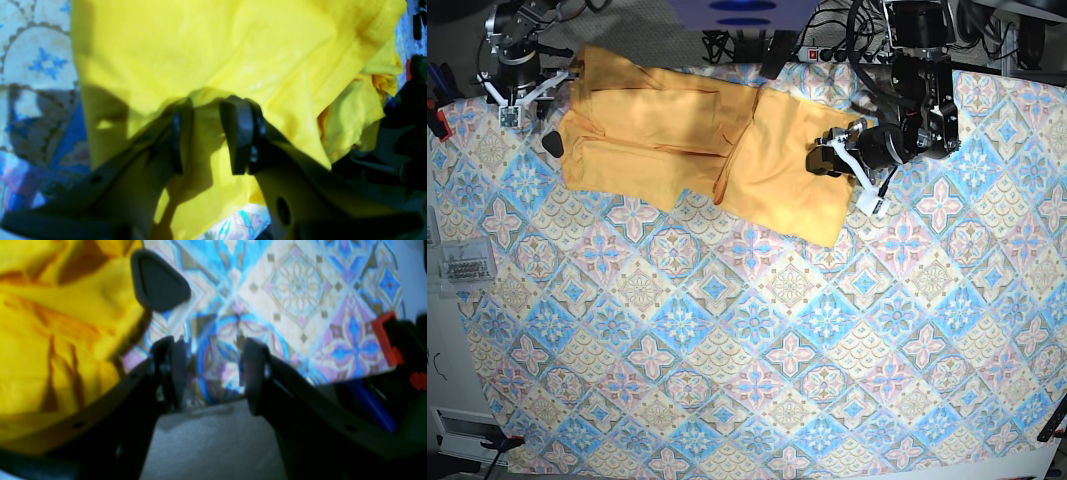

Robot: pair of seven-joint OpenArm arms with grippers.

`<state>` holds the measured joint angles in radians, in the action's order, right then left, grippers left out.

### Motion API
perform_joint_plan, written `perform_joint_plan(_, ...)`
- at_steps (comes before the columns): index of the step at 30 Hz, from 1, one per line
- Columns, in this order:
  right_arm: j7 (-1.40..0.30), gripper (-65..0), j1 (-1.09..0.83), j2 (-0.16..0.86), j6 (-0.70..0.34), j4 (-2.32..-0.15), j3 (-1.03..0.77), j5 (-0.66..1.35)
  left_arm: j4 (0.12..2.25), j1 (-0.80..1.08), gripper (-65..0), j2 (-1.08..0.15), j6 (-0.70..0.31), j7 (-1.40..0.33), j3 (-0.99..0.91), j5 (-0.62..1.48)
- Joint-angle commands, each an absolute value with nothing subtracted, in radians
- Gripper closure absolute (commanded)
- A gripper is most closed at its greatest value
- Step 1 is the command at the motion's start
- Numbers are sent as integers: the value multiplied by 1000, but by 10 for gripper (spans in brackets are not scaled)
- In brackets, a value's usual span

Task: Fold the T-shirt properly
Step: 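Release the shirt end and lift the right gripper away, then lower the right gripper onto the shirt's other end and grasp it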

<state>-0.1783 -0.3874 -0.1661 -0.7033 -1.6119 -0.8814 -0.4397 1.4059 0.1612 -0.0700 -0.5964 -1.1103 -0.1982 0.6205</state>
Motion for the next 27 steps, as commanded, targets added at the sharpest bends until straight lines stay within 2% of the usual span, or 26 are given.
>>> perform_joint_plan(1,-177,-267,-397,-157,-698,-1633,-885,-429,1415,153,-186,-77,-595,-1102,-200,619)
perform_joint_plan(11,-328,-264,-395,-157,-698,-1673,-849,-426,1414,154,-186,-77,-595,-1102,-200,619)
perform_joint_plan(22,-351,-263,-348,-157,-698,-1675,-851,-426,1414,153,-185,-77,-595,-1102,-200,619)
perform_joint_plan(27,-498,-263,-311,-157,-698,-1679,-854,-426,1414,156,-185,-77,-595,-1102,-200,619)
